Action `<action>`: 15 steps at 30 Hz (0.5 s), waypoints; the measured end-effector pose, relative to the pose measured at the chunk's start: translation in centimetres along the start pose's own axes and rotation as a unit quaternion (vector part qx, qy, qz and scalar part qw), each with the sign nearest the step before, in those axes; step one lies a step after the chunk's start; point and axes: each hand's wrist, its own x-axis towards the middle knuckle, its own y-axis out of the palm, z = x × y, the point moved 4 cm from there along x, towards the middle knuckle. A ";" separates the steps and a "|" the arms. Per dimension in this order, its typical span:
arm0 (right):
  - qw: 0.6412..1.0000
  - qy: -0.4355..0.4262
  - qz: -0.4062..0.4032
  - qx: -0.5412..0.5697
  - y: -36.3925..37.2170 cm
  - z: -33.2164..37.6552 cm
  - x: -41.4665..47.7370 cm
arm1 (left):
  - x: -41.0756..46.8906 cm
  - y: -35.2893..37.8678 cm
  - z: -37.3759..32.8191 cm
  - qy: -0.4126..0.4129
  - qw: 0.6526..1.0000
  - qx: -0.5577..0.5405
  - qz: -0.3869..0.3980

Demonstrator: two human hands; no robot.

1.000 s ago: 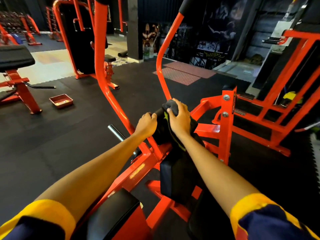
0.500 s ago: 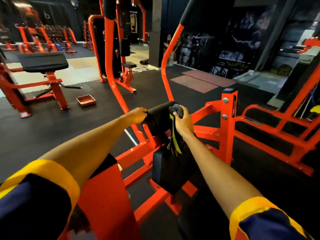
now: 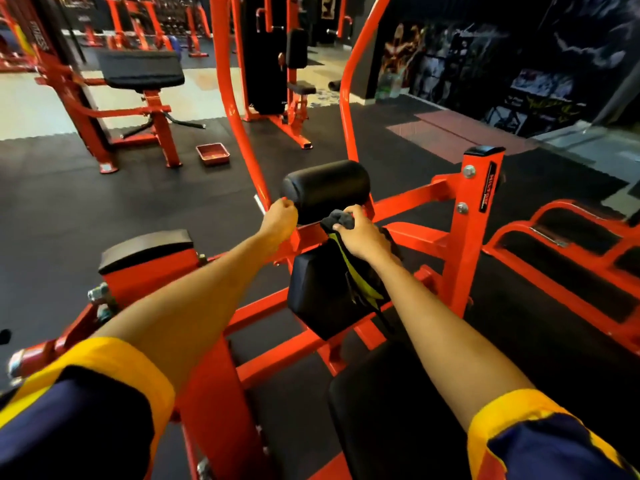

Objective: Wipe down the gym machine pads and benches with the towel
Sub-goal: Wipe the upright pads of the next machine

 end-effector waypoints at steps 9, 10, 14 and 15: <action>0.987 -0.038 -0.081 -0.135 7.7 -1.3 -1.3 | -6.6 5.1 9.2 -0.008 0.979 -0.161 -0.125; 0.980 -0.069 -0.108 -0.152 8.7 -1.3 -1.8 | -7.1 5.8 9.7 -0.009 0.973 -0.179 -0.145; 0.964 -0.134 -0.172 -0.151 10.1 -1.9 -1.9 | -8.3 7.9 9.9 0.052 0.960 -0.217 -0.170; 0.963 -0.142 -0.173 -0.152 10.0 -2.1 -1.5 | -8.1 8.3 10.3 0.067 0.960 -0.214 -0.164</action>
